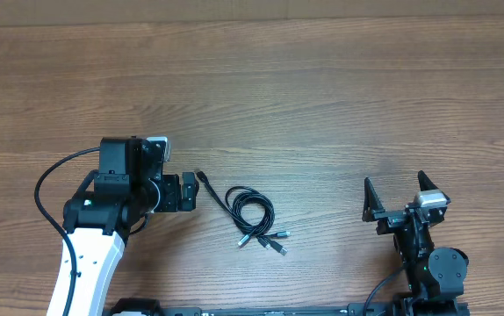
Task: Untangle cables
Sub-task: 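Move the left gripper forward over the coiled black cables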
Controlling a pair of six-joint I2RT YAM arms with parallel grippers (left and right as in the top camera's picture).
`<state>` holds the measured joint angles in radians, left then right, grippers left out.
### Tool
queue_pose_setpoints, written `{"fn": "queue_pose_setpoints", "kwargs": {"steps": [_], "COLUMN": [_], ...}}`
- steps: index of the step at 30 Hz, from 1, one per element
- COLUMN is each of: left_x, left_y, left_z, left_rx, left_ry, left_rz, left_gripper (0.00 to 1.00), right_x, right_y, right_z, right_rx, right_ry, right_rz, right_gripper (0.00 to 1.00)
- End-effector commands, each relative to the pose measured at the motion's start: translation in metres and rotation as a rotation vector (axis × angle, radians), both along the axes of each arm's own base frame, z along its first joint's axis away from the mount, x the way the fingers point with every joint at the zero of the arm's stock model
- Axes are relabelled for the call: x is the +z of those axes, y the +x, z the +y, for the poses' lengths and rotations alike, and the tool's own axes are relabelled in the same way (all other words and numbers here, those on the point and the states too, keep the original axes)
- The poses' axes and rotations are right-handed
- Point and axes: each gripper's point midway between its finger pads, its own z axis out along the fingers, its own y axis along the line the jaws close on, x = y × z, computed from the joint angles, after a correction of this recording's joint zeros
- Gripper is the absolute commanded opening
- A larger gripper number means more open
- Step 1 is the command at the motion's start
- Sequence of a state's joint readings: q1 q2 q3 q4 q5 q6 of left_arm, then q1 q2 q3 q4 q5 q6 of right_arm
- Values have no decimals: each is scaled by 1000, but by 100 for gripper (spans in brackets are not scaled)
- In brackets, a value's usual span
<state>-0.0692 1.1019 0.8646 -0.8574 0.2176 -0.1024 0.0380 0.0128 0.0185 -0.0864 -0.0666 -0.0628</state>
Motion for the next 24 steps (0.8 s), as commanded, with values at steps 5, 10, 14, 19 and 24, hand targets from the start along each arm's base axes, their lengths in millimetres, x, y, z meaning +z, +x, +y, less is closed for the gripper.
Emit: {"fn": "queue_pose_setpoints", "kwargs": {"steps": [5, 10, 14, 19, 24], "left_x": [11, 10, 10, 10, 6], "left_y": [7, 6, 6, 5, -8], "left_z": [-2, -2, -2, -2, -11], "left_rx": [8, 6, 6, 6, -61], "left_ry": [-25, -23, -22, -22, -51], "left_rz": [-25, -22, -22, -19, 27], "left_gripper": [100, 100, 100, 99, 100], "right_x": [-1, -1, -1, -1, -1], "right_y": [0, 0, 0, 0, 0], "right_z": [-2, -2, -2, -2, -2], "right_rx": [-11, -11, -11, -11, -11], "right_ry": [6, 6, 6, 6, 6], "right_rz": [-5, -5, -5, -5, -4], "right_gripper": [100, 100, 100, 100, 100]}}
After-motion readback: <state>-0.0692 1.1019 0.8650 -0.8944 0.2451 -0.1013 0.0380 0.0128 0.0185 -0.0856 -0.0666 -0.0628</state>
